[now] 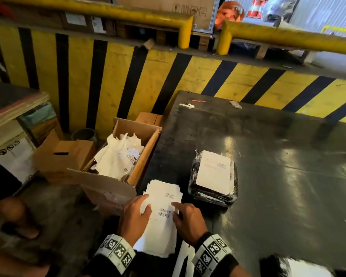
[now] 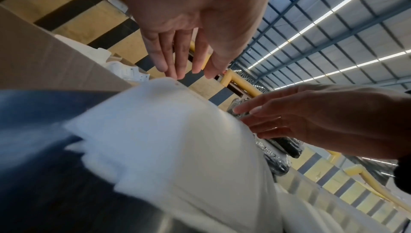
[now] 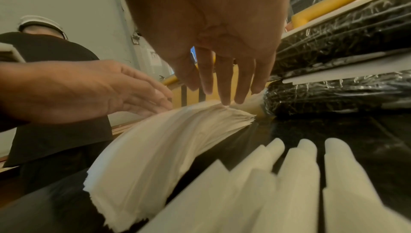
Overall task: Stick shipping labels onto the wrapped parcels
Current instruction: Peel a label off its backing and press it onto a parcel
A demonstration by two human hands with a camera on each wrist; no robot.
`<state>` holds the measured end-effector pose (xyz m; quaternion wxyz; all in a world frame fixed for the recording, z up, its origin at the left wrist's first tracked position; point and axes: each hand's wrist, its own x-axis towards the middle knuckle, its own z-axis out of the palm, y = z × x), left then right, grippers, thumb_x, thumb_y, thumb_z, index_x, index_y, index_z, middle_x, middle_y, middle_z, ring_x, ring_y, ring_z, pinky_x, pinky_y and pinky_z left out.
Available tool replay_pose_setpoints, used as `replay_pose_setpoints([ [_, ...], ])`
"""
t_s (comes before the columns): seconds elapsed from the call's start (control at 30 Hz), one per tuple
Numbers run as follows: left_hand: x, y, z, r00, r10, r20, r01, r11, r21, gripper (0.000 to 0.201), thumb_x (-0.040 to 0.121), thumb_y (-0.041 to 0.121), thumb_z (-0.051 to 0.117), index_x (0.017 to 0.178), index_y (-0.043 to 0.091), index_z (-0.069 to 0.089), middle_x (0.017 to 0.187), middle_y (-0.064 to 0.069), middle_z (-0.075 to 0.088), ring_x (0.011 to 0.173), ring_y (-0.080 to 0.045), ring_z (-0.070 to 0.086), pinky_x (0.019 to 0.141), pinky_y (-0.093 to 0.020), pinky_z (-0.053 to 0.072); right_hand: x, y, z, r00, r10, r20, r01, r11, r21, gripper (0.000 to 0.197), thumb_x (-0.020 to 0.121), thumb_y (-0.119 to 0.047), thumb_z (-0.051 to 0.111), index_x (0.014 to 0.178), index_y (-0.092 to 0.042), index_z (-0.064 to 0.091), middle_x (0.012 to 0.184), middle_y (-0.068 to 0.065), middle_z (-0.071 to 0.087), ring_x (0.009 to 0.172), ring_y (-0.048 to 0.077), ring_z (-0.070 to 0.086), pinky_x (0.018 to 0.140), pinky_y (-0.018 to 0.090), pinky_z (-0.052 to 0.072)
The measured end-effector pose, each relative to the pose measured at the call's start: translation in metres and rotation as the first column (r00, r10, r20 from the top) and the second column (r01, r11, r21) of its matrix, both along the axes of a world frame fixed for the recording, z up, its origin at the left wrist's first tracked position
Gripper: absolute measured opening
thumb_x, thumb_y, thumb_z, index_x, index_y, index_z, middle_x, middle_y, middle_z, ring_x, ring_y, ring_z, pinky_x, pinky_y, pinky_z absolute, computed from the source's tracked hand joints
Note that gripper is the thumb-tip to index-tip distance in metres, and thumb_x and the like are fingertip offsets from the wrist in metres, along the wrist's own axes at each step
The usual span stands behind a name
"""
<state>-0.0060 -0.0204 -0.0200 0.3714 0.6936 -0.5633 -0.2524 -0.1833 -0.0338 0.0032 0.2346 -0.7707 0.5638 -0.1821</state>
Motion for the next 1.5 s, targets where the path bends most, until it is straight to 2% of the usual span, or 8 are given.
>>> replay_pose_setpoints([
  [0.27, -0.001, -0.006, 0.002, 0.993, 0.019, -0.116, -0.021, 1.000, -0.013, 0.032, 0.082, -0.001, 0.065, 0.113, 0.007, 0.063, 0.109, -0.010, 0.062, 0.095, -0.022, 0.058, 0.081, -0.029, 0.050, 0.001, -0.005, -0.006, 0.968, -0.149, 0.204, 0.125, 0.984, 0.129, 0.038, 0.085, -0.022, 0.059, 0.123, -0.016, 0.058, 0.110, 0.004, 0.067, 0.096, 0.018, 0.062, 0.089, 0.029, 0.049],
  [0.43, 0.000, -0.013, 0.001, 0.954, 0.052, -0.297, -0.069, 0.996, -0.048, 0.032, 0.075, -0.005, 0.071, 0.095, 0.018, 0.063, 0.094, -0.009, 0.057, 0.081, -0.020, 0.057, 0.062, -0.012, 0.048, 0.009, -0.009, -0.005, 0.797, -0.355, 0.488, 0.235, 0.928, 0.291, 0.032, 0.077, -0.005, 0.072, 0.104, -0.015, 0.058, 0.075, -0.004, 0.056, 0.061, 0.000, 0.056, 0.058, 0.007, 0.045],
  [0.6, 0.002, -0.017, 0.002, 0.874, 0.075, -0.480, -0.087, 0.996, -0.003, 0.036, 0.074, -0.008, 0.069, 0.090, 0.024, 0.062, 0.086, -0.008, 0.060, 0.074, -0.019, 0.057, 0.063, -0.016, 0.049, 0.011, -0.016, -0.008, 0.639, -0.464, 0.613, 0.219, 0.874, 0.434, 0.041, 0.072, -0.001, 0.075, 0.105, -0.015, 0.054, 0.087, 0.018, 0.062, 0.074, 0.020, 0.061, 0.064, 0.024, 0.056],
  [0.83, 0.006, -0.011, 0.015, 0.801, 0.009, -0.599, 0.024, 0.999, 0.047, 0.028, 0.079, 0.001, 0.071, 0.099, 0.019, 0.063, 0.081, -0.017, 0.066, 0.076, -0.021, 0.063, 0.067, -0.021, 0.052, 0.002, -0.030, 0.001, 0.402, -0.528, 0.748, 0.142, 0.843, 0.518, 0.034, 0.075, 0.006, 0.070, 0.105, -0.005, 0.056, 0.067, 0.005, 0.063, 0.064, 0.018, 0.063, 0.060, 0.028, 0.054],
  [0.93, 0.006, -0.016, 0.028, 0.764, 0.034, -0.645, -0.050, 0.999, -0.006, 0.028, 0.080, -0.003, 0.067, 0.103, 0.012, 0.062, 0.085, -0.024, 0.065, 0.075, -0.025, 0.063, 0.065, -0.025, 0.053, -0.003, -0.031, 0.013, 0.443, -0.477, 0.759, 0.084, 0.865, 0.494, 0.028, 0.080, 0.002, 0.067, 0.106, -0.001, 0.057, 0.051, -0.005, 0.062, 0.054, 0.009, 0.062, 0.058, 0.027, 0.053],
  [1.13, 0.011, -0.039, 0.058, 0.689, 0.114, -0.716, -0.210, 0.976, -0.048, 0.031, 0.081, 0.000, 0.067, 0.110, 0.006, 0.058, 0.092, -0.019, 0.067, 0.084, -0.029, 0.067, 0.074, -0.041, 0.056, -0.021, -0.010, 0.045, 0.611, -0.277, 0.741, -0.120, 0.894, 0.432, 0.007, 0.086, -0.003, 0.061, 0.084, 0.001, 0.067, 0.066, 0.006, 0.067, 0.054, 0.009, 0.061, 0.056, 0.020, 0.052],
  [1.33, 0.003, -0.048, 0.069, 0.713, 0.111, -0.693, -0.198, 0.979, -0.047, 0.029, 0.081, 0.004, 0.068, 0.108, 0.011, 0.058, 0.094, -0.012, 0.068, 0.088, -0.027, 0.068, 0.079, -0.045, 0.056, -0.035, 0.005, 0.058, 0.695, -0.205, 0.689, -0.184, 0.876, 0.445, 0.014, 0.088, -0.005, 0.059, 0.088, 0.008, 0.065, 0.074, 0.009, 0.071, 0.063, 0.017, 0.066, 0.067, 0.031, 0.053],
  [1.5, -0.005, -0.051, 0.074, 0.744, 0.083, -0.663, -0.175, 0.982, -0.073, 0.029, 0.081, 0.006, 0.069, 0.107, 0.013, 0.058, 0.094, -0.009, 0.067, 0.087, -0.024, 0.067, 0.079, -0.042, 0.056, -0.043, 0.013, 0.065, 0.722, -0.171, 0.671, -0.180, 0.889, 0.420, 0.014, 0.088, -0.005, 0.060, 0.088, 0.007, 0.065, 0.078, 0.014, 0.071, 0.062, 0.019, 0.066, 0.062, 0.027, 0.052],
])
